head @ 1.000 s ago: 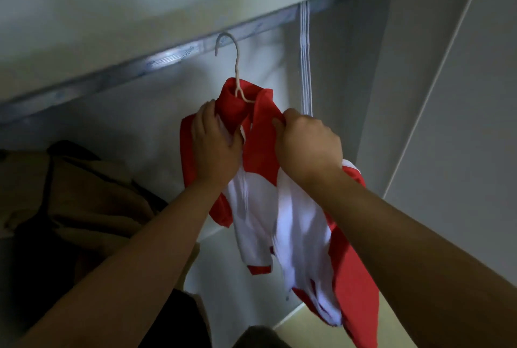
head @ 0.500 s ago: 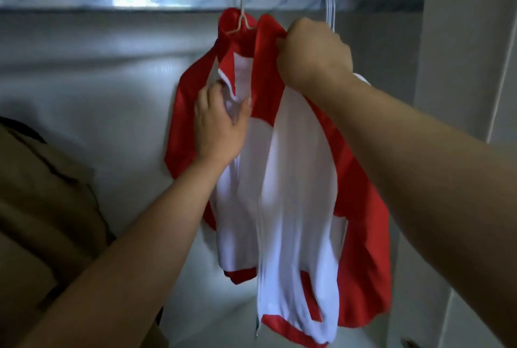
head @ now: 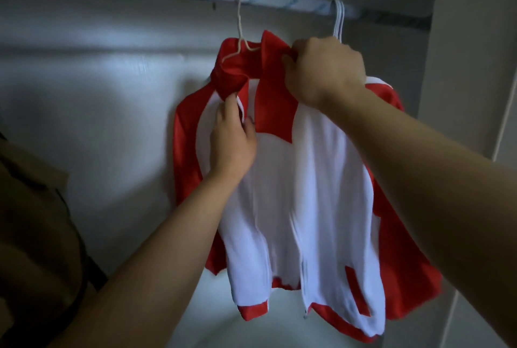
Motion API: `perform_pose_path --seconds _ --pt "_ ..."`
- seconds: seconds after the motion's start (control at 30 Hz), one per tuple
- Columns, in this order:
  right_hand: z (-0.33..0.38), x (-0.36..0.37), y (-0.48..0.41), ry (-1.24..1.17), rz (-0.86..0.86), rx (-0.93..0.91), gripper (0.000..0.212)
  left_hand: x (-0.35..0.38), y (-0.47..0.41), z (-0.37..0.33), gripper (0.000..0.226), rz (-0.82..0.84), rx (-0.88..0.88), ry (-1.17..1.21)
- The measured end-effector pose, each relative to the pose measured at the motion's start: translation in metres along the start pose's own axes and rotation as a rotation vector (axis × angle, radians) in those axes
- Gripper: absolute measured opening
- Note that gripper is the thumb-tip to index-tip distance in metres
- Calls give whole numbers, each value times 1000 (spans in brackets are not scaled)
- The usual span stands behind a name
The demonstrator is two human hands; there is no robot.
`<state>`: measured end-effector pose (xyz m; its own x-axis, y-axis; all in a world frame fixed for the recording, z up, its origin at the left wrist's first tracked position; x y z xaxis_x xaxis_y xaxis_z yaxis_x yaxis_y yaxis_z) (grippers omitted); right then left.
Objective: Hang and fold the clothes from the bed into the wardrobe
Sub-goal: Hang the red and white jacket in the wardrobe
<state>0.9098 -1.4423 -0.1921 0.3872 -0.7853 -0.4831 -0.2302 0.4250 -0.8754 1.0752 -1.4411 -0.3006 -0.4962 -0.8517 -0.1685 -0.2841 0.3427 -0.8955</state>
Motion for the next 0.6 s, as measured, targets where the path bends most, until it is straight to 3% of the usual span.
perform_pose_path --seconds 0.2,0.27,0.33,0.37,0.43,0.5,0.6 --pt "4 4 34 104 -148 -20 47 -2 14 -3 48 -25 -28 42" --pt "12 7 64 118 -317 -50 51 -5 25 5 45 -46 -44 83" --pt "27 19 111 38 -464 -186 41 -8 51 21 42 -51 -115 128" --pt "36 30 141 -21 -439 -272 36 -9 72 34 42 -51 -190 150" --pt "49 58 207 -130 -230 -384 31 -12 126 61 35 -42 -396 181" --pt "57 85 271 -177 -4 -363 31 -14 189 88 28 7 -617 179" --pt "63 116 339 -157 258 -310 39 -18 266 122 43 206 -801 27"
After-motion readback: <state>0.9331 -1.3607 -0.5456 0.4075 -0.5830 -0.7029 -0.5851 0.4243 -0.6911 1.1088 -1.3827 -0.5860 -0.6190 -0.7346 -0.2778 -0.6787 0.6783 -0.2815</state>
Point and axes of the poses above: each hand's wrist, its own y-axis away from the middle knuckle, its own x-axis out of the palm, z = x × y, the point moved 2 cm from there along -y, towards the middle knuckle, and after that the axes turned 4 degrees about -x, right-handed, at the moved point
